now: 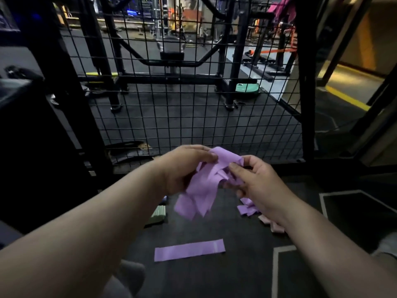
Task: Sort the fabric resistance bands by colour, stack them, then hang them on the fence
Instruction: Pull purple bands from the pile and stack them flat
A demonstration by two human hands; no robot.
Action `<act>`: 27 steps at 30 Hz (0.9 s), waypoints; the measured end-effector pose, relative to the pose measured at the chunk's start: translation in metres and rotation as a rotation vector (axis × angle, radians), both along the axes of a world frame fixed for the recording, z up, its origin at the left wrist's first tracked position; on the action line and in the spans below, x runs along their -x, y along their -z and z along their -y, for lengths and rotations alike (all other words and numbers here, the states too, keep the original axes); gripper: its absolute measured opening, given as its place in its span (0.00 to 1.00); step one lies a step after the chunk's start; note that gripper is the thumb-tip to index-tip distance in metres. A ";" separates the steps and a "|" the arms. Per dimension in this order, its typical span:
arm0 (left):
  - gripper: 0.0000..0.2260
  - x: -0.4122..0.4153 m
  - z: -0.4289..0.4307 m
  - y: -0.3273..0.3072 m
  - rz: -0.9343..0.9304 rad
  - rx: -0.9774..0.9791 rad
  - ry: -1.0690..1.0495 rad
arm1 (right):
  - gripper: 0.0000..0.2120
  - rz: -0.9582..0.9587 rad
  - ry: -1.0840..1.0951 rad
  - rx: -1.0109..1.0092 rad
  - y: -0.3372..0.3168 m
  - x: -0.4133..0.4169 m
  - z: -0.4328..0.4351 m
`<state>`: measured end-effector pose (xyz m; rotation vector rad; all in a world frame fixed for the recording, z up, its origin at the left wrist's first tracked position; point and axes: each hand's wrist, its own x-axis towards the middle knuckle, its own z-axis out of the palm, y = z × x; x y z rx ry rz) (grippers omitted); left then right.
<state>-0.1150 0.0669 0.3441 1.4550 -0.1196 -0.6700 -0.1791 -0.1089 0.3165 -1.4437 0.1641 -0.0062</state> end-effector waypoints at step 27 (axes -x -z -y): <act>0.19 -0.017 0.034 0.040 -0.224 -0.059 -0.227 | 0.07 -0.498 0.566 0.235 0.091 -0.020 0.101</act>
